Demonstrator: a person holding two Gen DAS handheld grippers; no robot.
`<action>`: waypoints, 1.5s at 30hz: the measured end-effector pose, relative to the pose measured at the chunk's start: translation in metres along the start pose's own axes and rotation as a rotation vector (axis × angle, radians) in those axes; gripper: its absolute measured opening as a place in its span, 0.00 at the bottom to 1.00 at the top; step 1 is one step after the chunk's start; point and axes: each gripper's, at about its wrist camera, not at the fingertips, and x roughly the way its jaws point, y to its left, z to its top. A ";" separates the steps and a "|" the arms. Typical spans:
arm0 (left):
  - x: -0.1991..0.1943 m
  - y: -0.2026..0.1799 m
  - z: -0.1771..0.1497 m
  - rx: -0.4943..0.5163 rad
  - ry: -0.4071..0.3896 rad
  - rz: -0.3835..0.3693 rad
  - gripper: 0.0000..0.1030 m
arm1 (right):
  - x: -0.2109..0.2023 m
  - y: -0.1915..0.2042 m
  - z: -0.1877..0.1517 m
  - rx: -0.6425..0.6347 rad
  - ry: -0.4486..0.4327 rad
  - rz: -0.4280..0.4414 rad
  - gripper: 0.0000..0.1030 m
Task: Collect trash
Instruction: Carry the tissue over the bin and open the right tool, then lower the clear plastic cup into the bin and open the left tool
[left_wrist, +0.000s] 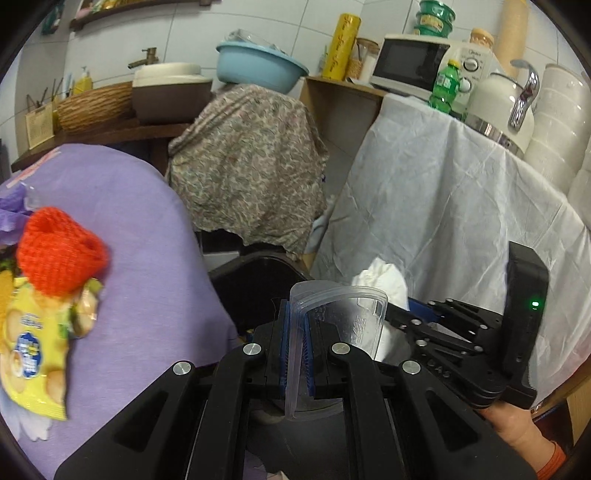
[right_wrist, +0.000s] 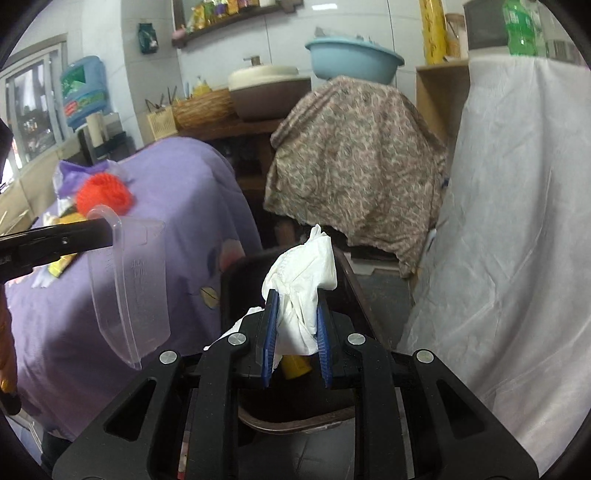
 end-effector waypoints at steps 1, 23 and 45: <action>0.006 -0.002 -0.003 0.003 0.006 0.001 0.08 | 0.009 -0.003 -0.001 0.000 0.019 -0.003 0.20; 0.043 0.001 -0.036 0.002 0.096 0.031 0.08 | 0.199 -0.016 -0.035 0.030 0.514 0.004 0.20; 0.056 -0.002 -0.040 0.010 0.116 0.035 0.08 | 0.199 -0.010 -0.032 -0.019 0.492 -0.038 0.46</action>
